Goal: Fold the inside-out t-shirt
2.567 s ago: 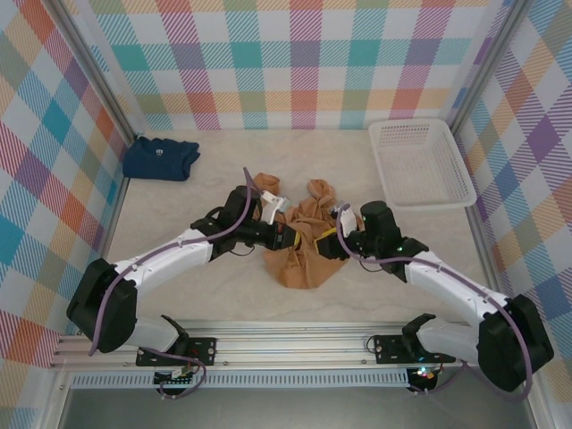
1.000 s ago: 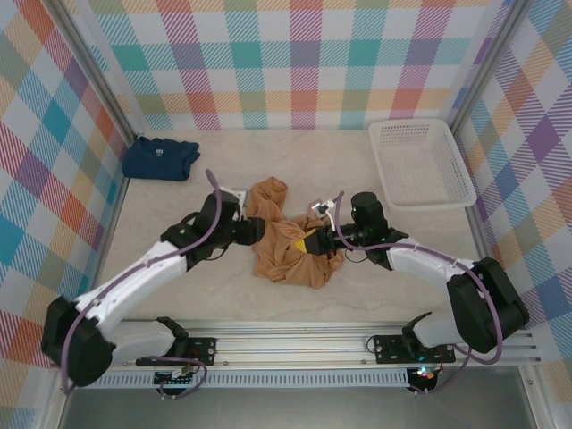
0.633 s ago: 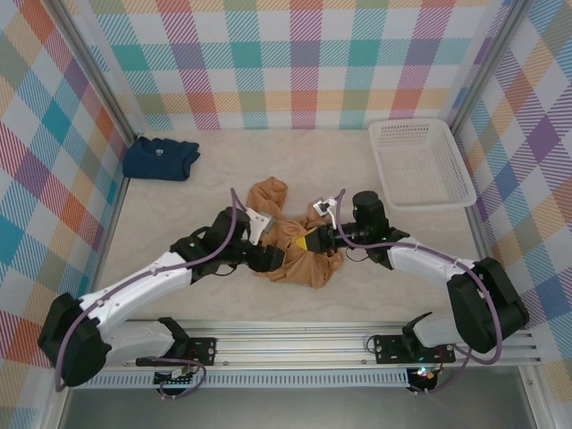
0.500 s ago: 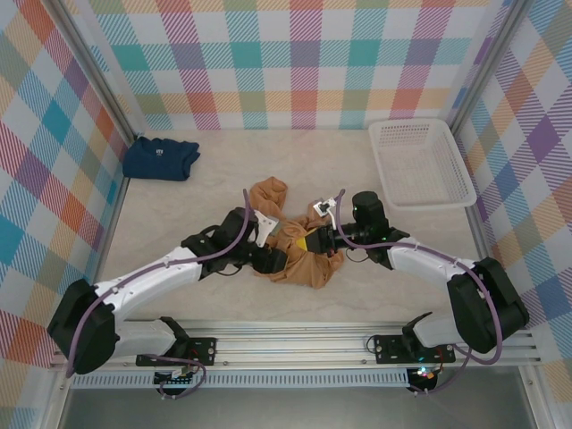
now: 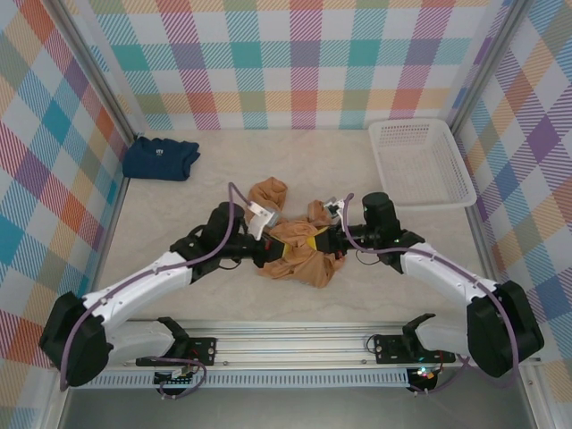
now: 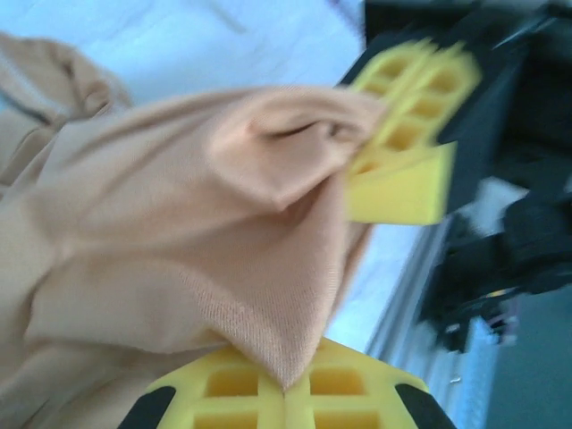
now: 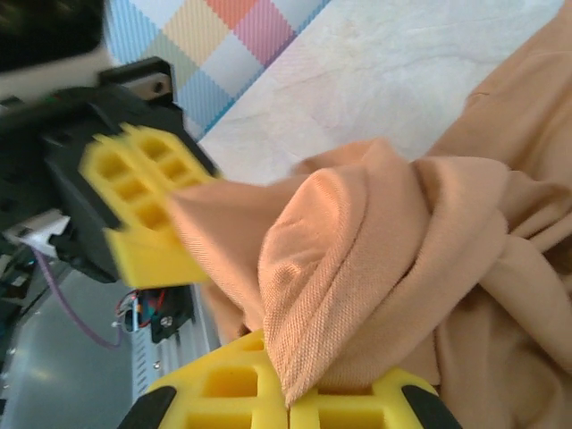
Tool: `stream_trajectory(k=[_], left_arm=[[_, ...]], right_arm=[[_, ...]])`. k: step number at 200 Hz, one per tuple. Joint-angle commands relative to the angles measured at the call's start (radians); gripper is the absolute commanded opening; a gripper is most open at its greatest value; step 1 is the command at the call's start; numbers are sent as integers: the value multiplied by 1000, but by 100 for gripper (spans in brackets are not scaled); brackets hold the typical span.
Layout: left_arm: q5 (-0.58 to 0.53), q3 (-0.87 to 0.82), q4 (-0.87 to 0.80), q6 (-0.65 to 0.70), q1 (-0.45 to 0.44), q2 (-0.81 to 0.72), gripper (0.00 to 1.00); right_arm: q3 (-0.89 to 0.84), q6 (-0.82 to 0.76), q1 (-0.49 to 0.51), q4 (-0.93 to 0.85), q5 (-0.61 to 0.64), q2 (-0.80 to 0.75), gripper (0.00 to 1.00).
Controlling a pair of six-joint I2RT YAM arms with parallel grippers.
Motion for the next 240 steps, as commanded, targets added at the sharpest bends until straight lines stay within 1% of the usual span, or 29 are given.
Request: stream_trajectory(k=[1,12,28,42,56,73,93,106,125,148,161,169,192,213,226,240], left_arm=[[218,-53,250,-106,42,-74,0],[253,-59,275,-113,47,-89,0],[282,-51,278,-114,48,-91,0],[286,-44,280,-120,48,-81,0],[287,-34,280,-126,49,-71,0],[281,-21,265,-124,50,-59,0],[273,-14,239,-108,50,-52,0],[266,-9,223,-98,50,-50,0],[261,-6,216,-94,50,-49,0],[262,-8,209,-90,50,-48,0],[260,-9,199,-83,50,-53,0],[256,-9,190,-78,51,-54,0],[238,-14,169,-68,51,-69,0],[205,-25,160,-65,50,-88,0],[173,-32,153,-66,53,-98,0],[121,-44,144,-71,60,-114,0]], right_arm=[[8,-53,-4,-41,91,-38,7],[16,-52,-2,-64,134,-44,18],[30,-58,3,-99,187,-60,31],[28,-74,22,-126,244,-94,38],[22,-99,55,-163,342,-142,46],[11,-131,92,-193,407,-207,49],[-2,-156,130,-177,366,-264,50],[6,-162,157,-168,321,-257,48],[22,-151,186,-134,240,-205,47],[39,-126,196,-82,207,-134,47],[47,-106,196,-37,191,-107,45],[55,-93,196,-16,180,-87,41],[63,-78,196,-1,171,-63,20],[46,-65,190,18,147,-74,0],[24,-43,173,47,108,-90,0],[-5,1,133,92,40,-117,0]])
